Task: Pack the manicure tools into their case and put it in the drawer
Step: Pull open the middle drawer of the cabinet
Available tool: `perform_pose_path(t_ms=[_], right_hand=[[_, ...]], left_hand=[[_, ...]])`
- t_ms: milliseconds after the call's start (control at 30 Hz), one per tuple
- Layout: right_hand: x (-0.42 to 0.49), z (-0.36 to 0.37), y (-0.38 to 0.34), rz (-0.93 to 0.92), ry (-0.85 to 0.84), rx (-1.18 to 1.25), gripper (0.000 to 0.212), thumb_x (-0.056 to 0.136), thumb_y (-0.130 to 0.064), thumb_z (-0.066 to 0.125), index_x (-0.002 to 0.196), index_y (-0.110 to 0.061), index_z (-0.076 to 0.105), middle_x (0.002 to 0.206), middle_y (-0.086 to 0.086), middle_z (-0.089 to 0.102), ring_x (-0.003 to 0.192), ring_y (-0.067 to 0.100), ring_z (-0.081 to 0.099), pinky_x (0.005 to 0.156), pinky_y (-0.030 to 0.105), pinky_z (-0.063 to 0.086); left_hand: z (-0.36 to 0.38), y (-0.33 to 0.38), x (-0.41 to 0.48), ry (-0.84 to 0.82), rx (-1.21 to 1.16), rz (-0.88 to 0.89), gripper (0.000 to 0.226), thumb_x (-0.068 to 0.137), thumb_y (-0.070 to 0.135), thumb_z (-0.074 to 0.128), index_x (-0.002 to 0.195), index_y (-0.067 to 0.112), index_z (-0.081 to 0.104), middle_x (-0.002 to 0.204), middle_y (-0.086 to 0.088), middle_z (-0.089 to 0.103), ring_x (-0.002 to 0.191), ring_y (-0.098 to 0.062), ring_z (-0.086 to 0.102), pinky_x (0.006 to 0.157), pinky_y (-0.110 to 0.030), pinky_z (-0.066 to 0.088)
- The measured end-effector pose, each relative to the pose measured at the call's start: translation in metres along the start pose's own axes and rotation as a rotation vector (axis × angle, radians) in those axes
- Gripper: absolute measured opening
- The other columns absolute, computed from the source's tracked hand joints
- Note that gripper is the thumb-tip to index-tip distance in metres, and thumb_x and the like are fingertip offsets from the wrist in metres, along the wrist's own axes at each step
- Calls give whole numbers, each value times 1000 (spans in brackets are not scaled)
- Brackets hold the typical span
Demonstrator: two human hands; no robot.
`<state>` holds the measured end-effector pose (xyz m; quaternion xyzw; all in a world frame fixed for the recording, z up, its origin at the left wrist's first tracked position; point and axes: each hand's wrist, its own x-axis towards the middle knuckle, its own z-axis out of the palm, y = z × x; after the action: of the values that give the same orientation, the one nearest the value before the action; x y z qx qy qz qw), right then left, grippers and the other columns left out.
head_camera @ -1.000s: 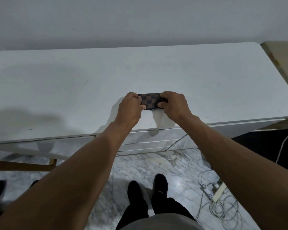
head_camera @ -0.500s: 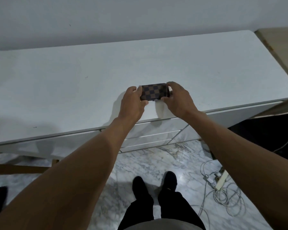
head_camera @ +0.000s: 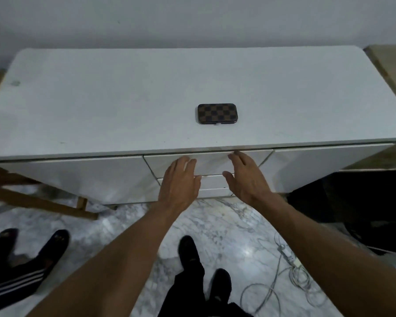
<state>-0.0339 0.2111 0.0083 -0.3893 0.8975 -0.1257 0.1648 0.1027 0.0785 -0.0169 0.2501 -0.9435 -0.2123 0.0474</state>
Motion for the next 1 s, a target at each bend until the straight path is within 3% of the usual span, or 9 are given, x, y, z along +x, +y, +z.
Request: perform_pose_path(t_ms=[133, 233, 333, 433, 600, 733, 800, 900, 1000], right_hand=[[9, 3, 1, -16, 40, -8, 67, 92, -30, 59, 148, -9, 29, 155, 9, 32, 144, 25, 28, 118, 36, 25], [13, 8, 4, -41, 29, -65, 73, 89, -29, 62, 149, -8, 25, 156, 8, 30, 145, 26, 25, 119, 40, 28], [15, 9, 4, -10, 2, -110, 74, 89, -29, 60, 150, -10, 22, 158, 6, 26, 146, 27, 23, 117, 47, 30], [18, 9, 2, 7, 13, -168, 72, 88, -21, 58, 150, -11, 23, 157, 6, 27, 146, 27, 23, 116, 46, 31], [17, 14, -1, 4, 41, -243, 70, 81, -22, 59, 145, -12, 34, 150, 6, 37, 138, 29, 33, 115, 42, 32], [9, 9, 1, -20, 70, -212, 53, 86, -26, 59, 134, -9, 49, 138, 10, 47, 128, 30, 42, 112, 39, 35], [-6, 8, 2, -36, -2, -185, 62, 91, -29, 55, 145, -7, 35, 148, 15, 37, 138, 32, 31, 117, 40, 27], [-34, 11, 10, -50, -150, -201, 78, 95, -33, 48, 154, -11, 1, 163, 10, 2, 151, 28, 0, 123, 41, 4], [-64, 17, 15, -66, -185, -247, 82, 95, -32, 45, 153, -10, -8, 163, 9, -8, 151, 27, -8, 122, 42, -2]], left_hand=[[3, -5, 4, -33, 96, 38, 60, 89, 26, 60, 139, -2, 44, 144, -28, 42, 131, -44, 44, 107, -59, 36], [6, -2, 5, -74, 183, 0, 71, 95, 34, 53, 151, 3, 24, 157, -19, 25, 145, -35, 24, 119, -55, 13], [9, -2, 9, -68, 241, -25, 79, 96, 42, 47, 154, 6, 8, 161, -14, 13, 148, -29, 13, 119, -50, -2], [11, -5, 15, -98, 285, -15, 82, 92, 46, 50, 154, 6, 12, 158, -16, 18, 145, -32, 18, 119, -50, 2], [15, -7, 14, -48, 278, 28, 90, 80, 47, 64, 149, 0, 29, 148, -20, 35, 134, -38, 34, 115, -55, 24], [15, 3, -1, -73, 327, -1, 87, 85, 50, 56, 151, 4, 23, 146, -17, 35, 134, -34, 31, 117, -51, 21], [16, 6, -13, -95, 315, -11, 86, 89, 47, 54, 153, 7, 14, 153, -18, 26, 143, -34, 22, 120, -49, 13], [17, 11, -34, -123, 240, -43, 87, 93, 44, 50, 155, 10, -1, 163, -15, 4, 151, -30, 1, 121, -45, -2], [21, 21, -65, -134, 173, -72, 92, 90, 50, 44, 153, 9, -9, 162, -11, -10, 150, -26, -11, 120, -42, -6]])
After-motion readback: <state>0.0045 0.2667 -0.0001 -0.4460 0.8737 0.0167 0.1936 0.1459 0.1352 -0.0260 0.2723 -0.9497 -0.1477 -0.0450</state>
